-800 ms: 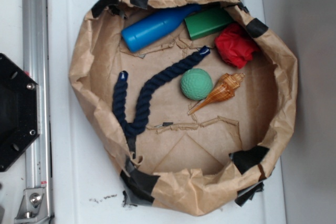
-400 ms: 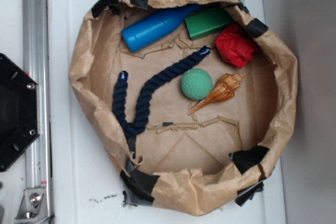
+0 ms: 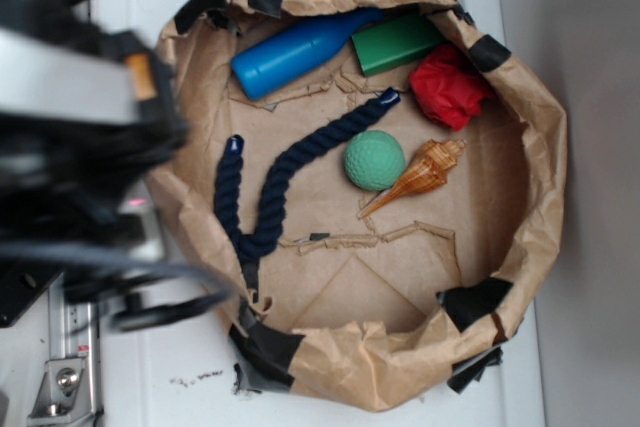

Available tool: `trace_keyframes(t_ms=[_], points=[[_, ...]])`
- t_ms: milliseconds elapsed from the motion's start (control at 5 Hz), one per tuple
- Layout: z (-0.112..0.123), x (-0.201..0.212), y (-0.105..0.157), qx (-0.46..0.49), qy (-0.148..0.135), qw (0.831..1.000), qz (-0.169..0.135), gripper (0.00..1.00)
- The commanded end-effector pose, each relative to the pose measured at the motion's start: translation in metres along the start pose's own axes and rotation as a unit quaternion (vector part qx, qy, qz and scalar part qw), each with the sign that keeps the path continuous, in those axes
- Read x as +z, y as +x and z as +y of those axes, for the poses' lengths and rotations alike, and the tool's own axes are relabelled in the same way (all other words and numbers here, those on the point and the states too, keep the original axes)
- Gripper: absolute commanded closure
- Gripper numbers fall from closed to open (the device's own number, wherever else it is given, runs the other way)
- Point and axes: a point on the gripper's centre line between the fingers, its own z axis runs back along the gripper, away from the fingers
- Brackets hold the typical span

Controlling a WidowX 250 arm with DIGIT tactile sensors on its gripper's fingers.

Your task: Grab the shell.

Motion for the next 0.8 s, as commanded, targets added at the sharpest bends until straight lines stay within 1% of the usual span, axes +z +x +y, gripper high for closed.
trace_keyframes(t_ms=[0, 200, 400, 600], points=[[0.014, -0.051, 0.073, 0.093, -0.006, 0.995, -0.04, 0.0], [0.01, -0.07, 0.085, 0.075, -0.008, 0.996, -0.049, 0.0], [0.005, -0.083, 0.098, 0.056, -0.003, 0.995, -0.079, 0.0], [-0.005, -0.09, 0.114, -0.016, 0.031, 0.993, -0.113, 0.0]])
